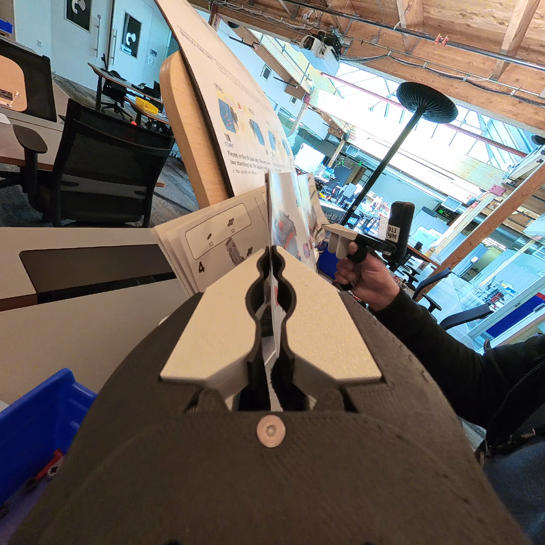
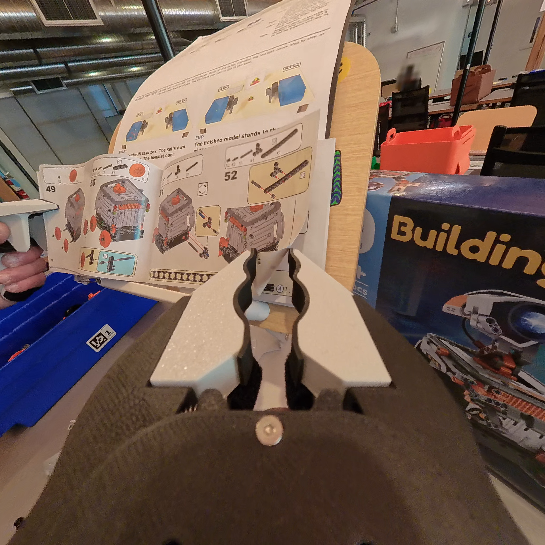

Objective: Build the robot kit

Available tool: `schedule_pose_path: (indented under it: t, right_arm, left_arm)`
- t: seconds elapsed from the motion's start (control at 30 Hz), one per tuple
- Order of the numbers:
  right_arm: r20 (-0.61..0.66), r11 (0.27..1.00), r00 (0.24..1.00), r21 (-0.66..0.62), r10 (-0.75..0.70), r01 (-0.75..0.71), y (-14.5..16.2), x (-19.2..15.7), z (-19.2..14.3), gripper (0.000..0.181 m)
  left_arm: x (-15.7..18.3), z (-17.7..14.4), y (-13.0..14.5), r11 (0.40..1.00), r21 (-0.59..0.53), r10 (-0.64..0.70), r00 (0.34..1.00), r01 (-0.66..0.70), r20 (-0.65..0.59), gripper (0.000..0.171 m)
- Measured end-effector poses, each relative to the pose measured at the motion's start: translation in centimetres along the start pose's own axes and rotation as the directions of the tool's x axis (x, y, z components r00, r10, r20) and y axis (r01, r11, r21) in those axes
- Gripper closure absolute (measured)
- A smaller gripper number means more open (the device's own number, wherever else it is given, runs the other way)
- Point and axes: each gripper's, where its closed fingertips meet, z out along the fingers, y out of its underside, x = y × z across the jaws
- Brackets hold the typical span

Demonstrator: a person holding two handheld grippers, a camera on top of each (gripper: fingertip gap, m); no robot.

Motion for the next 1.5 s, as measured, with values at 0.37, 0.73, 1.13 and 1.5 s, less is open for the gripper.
schedule_pose_path:
  t: [0.37, 0.73, 1.13, 1.5]
  right_arm:
    - [-0.047, 0.995, 0.999, -0.093, 0.017, -0.021, 0.5, 0.4, -0.2, 0.162]
    - [-0.028, 0.985, 0.999, -0.17, 0.037, -0.041, 0.5, 0.9, -0.3, 0.179]
    - [-0.021, 0.98, 0.999, -0.194, 0.039, -0.043, 0.8, 1.3, -0.3, 0.181]
    - [-0.034, 0.973, 0.999, -0.23, 0.02, -0.028, 1.1, 1.7, -0.4, 0.175]
  left_arm:
    - [-0.6, 0.1, 0.4, 1.0, -0.016, 0.016, 0.999, -0.016, 0.037, 0.171]
    - [-0.7, 0.0, 0.5, 0.999, -0.023, 0.024, 0.999, -0.023, 0.049, 0.171]
    - [-0.7, 0.1, 0.5, 0.999, -0.031, 0.033, 0.998, -0.032, 0.057, 0.171]
    - [-1.7, -0.1, 0.9, 0.998, -0.047, 0.051, 0.991, -0.045, 0.125, 0.162]
